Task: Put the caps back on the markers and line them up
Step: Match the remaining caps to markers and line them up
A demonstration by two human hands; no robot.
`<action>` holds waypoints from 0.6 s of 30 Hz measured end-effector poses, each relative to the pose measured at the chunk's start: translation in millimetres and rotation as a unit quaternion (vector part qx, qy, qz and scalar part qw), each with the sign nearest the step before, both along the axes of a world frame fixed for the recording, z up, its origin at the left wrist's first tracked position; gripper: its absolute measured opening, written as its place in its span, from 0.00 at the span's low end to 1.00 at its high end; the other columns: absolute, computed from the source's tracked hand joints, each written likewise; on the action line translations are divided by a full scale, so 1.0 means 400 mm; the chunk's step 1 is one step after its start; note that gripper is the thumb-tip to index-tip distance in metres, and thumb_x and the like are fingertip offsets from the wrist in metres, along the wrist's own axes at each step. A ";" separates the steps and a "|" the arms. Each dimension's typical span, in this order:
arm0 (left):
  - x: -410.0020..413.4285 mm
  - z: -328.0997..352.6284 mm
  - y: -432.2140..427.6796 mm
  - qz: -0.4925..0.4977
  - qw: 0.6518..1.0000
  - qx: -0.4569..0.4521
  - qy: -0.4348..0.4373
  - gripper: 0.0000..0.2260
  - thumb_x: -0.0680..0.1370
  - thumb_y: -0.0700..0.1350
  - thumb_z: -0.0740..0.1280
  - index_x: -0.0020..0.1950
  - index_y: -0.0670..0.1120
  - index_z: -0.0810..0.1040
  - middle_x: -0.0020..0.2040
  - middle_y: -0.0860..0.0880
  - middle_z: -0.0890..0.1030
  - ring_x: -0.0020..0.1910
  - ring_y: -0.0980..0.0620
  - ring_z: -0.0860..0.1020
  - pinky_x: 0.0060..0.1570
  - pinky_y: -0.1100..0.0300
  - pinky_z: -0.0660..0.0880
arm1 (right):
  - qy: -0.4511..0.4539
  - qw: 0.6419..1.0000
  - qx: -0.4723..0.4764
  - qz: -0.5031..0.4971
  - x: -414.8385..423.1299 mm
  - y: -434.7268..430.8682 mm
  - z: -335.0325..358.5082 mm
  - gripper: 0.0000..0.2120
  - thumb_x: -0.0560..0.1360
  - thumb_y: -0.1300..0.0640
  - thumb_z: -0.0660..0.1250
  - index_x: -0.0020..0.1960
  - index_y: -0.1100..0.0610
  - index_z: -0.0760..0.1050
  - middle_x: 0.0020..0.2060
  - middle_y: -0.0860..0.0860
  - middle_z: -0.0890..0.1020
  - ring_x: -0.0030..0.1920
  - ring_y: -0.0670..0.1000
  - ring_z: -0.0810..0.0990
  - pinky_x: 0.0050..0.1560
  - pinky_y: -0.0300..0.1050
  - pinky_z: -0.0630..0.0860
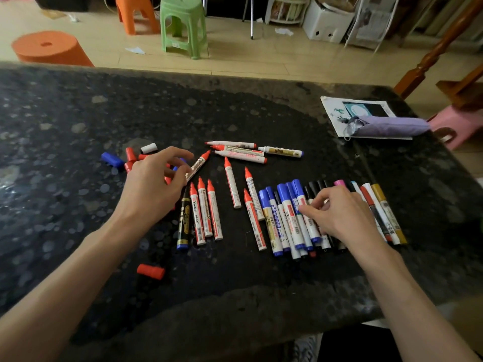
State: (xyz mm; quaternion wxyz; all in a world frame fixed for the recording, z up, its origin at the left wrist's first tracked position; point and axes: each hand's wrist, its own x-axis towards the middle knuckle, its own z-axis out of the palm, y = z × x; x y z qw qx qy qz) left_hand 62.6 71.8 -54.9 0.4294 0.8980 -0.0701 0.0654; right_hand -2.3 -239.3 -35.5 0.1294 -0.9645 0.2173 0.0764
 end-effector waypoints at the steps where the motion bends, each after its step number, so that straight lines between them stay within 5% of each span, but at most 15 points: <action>1: 0.001 0.001 0.001 0.002 1.000 0.000 0.000 0.11 0.80 0.41 0.67 0.61 0.52 0.81 0.46 0.58 0.84 0.45 0.57 0.84 0.52 0.48 0.82 | -0.003 1.000 -0.007 0.001 0.004 -0.001 0.004 0.12 0.77 0.39 0.72 0.48 0.47 0.78 0.38 0.44 0.82 0.38 0.44 0.79 0.37 0.44 0.76; 4: 0.003 0.002 0.003 0.008 1.000 -0.001 -0.001 0.11 0.80 0.41 0.67 0.61 0.52 0.82 0.47 0.58 0.84 0.45 0.57 0.84 0.53 0.48 0.82 | -0.019 1.000 -0.011 0.007 0.023 -0.002 0.012 0.10 0.78 0.41 0.71 0.53 0.46 0.79 0.40 0.43 0.80 0.37 0.40 0.74 0.33 0.41 0.68; 8: 0.006 0.001 -0.001 -0.004 1.000 0.014 0.010 0.11 0.81 0.42 0.67 0.61 0.52 0.82 0.48 0.57 0.84 0.47 0.56 0.84 0.53 0.49 0.82 | -0.069 0.995 0.051 0.053 0.081 0.018 0.008 0.11 0.78 0.45 0.73 0.59 0.45 0.79 0.42 0.41 0.79 0.41 0.38 0.76 0.37 0.38 0.71; 12: 0.013 0.000 -0.002 -0.007 0.999 0.033 0.029 0.11 0.81 0.41 0.67 0.61 0.52 0.82 0.49 0.57 0.84 0.51 0.56 0.82 0.54 0.55 0.80 | -0.139 0.978 0.084 0.131 0.159 0.053 -0.021 0.15 0.79 0.50 0.73 0.65 0.48 0.79 0.52 0.45 0.80 0.51 0.43 0.79 0.55 0.43 0.78; 18: 0.035 -0.018 0.028 0.024 0.997 0.056 0.051 0.12 0.80 0.40 0.67 0.60 0.52 0.83 0.48 0.57 0.83 0.48 0.57 0.82 0.52 0.57 0.78 | -0.129 0.979 0.005 0.156 0.253 0.058 -0.087 0.26 0.84 0.57 0.64 0.80 0.49 0.65 0.77 0.51 0.70 0.80 0.52 0.62 0.77 0.54 0.60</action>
